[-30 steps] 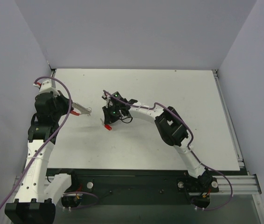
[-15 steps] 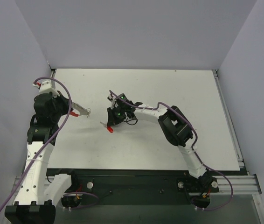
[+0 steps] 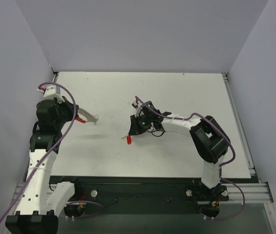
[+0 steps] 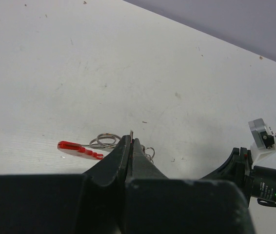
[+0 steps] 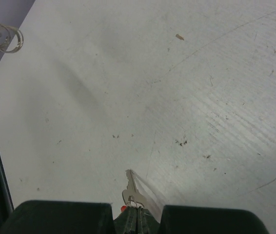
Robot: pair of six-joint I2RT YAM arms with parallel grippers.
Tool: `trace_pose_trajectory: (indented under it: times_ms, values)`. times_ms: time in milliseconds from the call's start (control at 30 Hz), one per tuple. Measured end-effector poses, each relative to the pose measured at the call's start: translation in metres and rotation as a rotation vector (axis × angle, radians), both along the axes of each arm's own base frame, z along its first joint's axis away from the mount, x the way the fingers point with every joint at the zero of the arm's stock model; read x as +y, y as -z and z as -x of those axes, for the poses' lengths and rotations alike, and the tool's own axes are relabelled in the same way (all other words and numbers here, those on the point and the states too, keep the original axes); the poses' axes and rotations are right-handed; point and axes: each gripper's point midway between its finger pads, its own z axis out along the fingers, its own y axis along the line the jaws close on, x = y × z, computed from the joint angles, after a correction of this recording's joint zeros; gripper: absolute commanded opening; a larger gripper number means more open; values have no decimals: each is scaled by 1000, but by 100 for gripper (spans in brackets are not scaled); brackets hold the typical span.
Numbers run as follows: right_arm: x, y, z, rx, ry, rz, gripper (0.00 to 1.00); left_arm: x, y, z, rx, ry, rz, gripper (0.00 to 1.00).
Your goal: Put the keys on the keyring
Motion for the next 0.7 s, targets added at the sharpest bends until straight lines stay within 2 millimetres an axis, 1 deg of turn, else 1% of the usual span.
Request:
trace_pose_trajectory:
  times_ms: [67, 167, 333, 533, 633, 700]
  values:
    - [-3, -6, 3, -8, -1, -9, 0, -4, 4, 1, 6, 24, 1, 0]
    - [-4, -15, 2, -27, 1, -31, 0, -10, 6, 2, 10, 66, 2, 0]
    - [-5, -33, -1, -57, -1, -84, 0, -26, -1, 4, -30, 168, 1, 0]
    - [-17, -70, -7, -112, 19, -170, 0, -43, -12, 8, -82, 284, 0, 0]
    - [-23, -88, -5, -144, 18, -205, 0, -53, -16, 11, -109, 346, 10, 0]
    - [-26, -102, 1, -169, 8, -231, 0, -61, -18, 13, -125, 392, 19, 0]
